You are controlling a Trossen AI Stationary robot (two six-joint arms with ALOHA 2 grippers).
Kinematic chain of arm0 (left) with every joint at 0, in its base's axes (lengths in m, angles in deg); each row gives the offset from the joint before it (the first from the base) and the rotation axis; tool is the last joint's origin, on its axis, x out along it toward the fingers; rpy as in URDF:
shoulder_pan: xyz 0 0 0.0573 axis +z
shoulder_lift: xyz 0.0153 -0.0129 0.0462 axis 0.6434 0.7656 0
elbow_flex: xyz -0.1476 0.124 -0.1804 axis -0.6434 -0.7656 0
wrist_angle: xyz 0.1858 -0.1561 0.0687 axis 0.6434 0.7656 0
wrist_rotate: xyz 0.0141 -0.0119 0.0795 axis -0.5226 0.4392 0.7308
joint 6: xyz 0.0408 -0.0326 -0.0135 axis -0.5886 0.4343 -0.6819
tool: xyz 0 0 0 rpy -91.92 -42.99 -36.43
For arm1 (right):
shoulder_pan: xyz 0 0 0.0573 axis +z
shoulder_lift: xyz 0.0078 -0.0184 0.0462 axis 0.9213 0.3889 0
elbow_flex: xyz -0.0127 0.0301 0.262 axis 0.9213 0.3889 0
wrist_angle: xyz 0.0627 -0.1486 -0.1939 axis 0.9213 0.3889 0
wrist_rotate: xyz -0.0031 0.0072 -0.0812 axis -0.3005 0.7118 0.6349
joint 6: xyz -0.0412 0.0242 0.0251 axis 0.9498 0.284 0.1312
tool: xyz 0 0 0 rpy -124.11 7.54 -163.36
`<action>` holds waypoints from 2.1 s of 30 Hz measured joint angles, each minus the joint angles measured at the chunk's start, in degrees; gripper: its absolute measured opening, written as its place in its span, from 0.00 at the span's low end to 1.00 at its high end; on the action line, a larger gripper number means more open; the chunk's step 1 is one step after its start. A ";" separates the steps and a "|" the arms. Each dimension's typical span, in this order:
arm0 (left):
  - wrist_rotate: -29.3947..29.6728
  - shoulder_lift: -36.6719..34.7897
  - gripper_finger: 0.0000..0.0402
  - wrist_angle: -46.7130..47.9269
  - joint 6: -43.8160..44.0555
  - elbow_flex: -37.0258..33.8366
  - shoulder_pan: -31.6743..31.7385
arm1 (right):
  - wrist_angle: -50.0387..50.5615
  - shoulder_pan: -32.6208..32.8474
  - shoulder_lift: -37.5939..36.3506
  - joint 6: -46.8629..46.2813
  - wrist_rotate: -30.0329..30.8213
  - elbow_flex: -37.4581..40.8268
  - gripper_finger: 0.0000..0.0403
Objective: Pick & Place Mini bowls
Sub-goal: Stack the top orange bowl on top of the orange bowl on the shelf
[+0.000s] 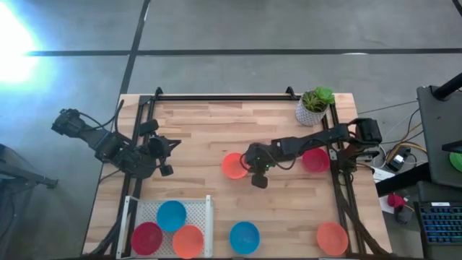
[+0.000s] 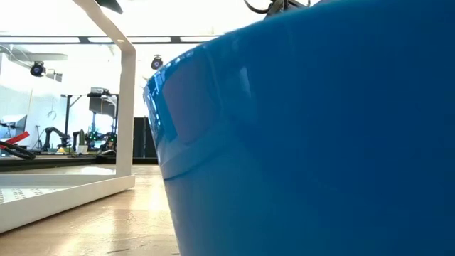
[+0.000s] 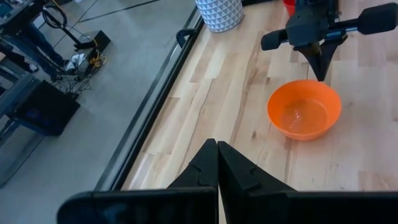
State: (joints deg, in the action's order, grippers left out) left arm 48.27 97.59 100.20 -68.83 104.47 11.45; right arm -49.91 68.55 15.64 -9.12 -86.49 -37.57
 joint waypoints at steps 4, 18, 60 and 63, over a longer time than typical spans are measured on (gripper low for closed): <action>-0.02 0.00 0.00 0.02 0.33 0.00 0.00 | -0.12 0.02 2.00 0.23 0.49 0.00 0.02; -0.02 0.00 0.00 0.09 0.52 0.00 0.01 | -9.64 -1.28 3.60 3.06 0.46 -0.07 0.02; -3.77 12.68 0.26 -11.01 14.70 -1.20 7.95 | -0.91 1.72 -24.57 12.18 12.49 0.00 0.02; -3.82 15.33 0.26 -12.25 18.64 -1.20 10.05 | -0.89 1.72 -25.61 13.57 12.47 0.00 0.02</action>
State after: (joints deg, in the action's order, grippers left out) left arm 44.45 112.92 87.95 -50.19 103.26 21.50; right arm -50.79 70.27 -9.97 4.45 -74.02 -37.57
